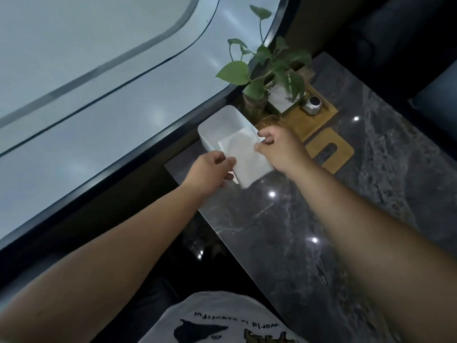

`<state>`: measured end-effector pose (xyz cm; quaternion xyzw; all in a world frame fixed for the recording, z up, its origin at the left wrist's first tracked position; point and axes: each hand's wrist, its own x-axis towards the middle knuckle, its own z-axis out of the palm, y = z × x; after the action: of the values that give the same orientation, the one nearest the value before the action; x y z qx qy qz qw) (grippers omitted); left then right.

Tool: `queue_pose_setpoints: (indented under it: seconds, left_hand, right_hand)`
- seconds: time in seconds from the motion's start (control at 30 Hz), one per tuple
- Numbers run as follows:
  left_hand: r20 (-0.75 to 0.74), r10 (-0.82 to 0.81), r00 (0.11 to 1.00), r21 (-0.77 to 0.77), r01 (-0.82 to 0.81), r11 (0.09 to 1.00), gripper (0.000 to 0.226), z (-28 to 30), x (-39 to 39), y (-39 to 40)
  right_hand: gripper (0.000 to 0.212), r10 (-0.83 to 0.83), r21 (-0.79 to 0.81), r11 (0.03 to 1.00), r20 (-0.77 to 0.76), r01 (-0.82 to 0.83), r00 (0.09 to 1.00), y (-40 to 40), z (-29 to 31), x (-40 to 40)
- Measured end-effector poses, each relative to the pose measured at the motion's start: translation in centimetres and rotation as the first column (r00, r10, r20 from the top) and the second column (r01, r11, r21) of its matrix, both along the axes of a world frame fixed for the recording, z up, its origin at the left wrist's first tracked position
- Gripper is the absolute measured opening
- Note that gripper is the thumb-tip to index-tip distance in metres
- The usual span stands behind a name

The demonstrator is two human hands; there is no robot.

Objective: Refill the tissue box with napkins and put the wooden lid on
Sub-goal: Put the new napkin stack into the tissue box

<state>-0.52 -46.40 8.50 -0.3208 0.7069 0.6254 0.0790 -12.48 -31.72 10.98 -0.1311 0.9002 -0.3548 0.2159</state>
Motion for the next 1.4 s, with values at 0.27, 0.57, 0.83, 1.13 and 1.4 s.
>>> queue_pose_setpoints:
  seconds: [0.27,0.57,0.83,1.13,1.4]
  left_hand:
    - [0.111,-0.058,0.992,-0.045,0.063,0.997,0.025,-1.8,-3.4,-1.7]
    - [0.188,-0.162,0.969,-0.139,0.190,0.972,0.023,-2.7,-4.0,-2.5]
    - [0.321,-0.326,0.889,-0.280,0.417,0.865,0.028,-2.4,-5.3,-2.7]
    - [0.429,-0.467,0.773,-0.434,0.630,0.644,0.040,-2.0,-5.2,-3.7]
    - [0.317,-0.437,0.842,-0.694,0.520,0.498,0.035,-1.7,-3.5,-3.6]
  right_hand:
    - [0.034,0.174,0.274,0.950,-0.077,-0.147,0.982,-2.9,-1.5,-3.8]
    - [0.025,0.360,0.431,0.857,-0.108,-0.283,0.927,-5.0,-3.9,-3.3]
    - [0.027,0.438,0.540,0.777,-0.096,-0.323,0.894,-5.6,-4.6,-2.9]
    - [0.016,0.468,0.563,0.773,-0.195,-0.292,0.862,-5.0,-5.9,-1.9]
    - [0.015,0.446,0.480,0.833,-0.287,-0.275,0.848,-4.0,-6.4,-1.8]
